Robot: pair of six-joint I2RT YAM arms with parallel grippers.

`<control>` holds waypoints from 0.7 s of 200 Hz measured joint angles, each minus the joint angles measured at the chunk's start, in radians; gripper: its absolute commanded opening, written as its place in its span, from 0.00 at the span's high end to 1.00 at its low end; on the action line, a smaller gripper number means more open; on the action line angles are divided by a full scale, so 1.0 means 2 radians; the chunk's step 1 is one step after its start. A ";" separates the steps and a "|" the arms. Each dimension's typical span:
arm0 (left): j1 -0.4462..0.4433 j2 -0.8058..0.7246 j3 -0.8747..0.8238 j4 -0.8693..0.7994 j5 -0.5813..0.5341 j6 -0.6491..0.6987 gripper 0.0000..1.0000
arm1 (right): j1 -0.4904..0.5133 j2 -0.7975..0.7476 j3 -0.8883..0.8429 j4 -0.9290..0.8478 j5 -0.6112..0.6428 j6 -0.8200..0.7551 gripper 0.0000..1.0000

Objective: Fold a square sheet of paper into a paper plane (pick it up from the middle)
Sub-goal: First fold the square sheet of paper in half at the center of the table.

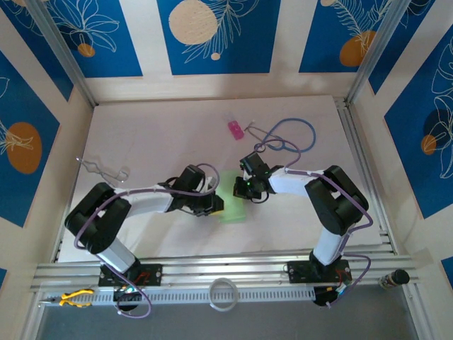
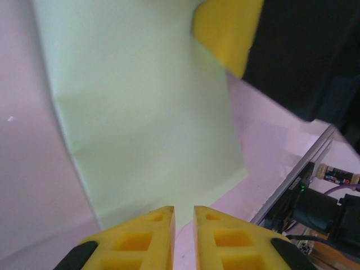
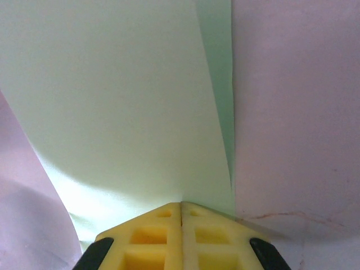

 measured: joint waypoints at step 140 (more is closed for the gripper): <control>-0.013 0.008 -0.044 -0.002 0.013 0.047 0.82 | 0.002 0.000 0.000 0.000 0.003 0.000 1.00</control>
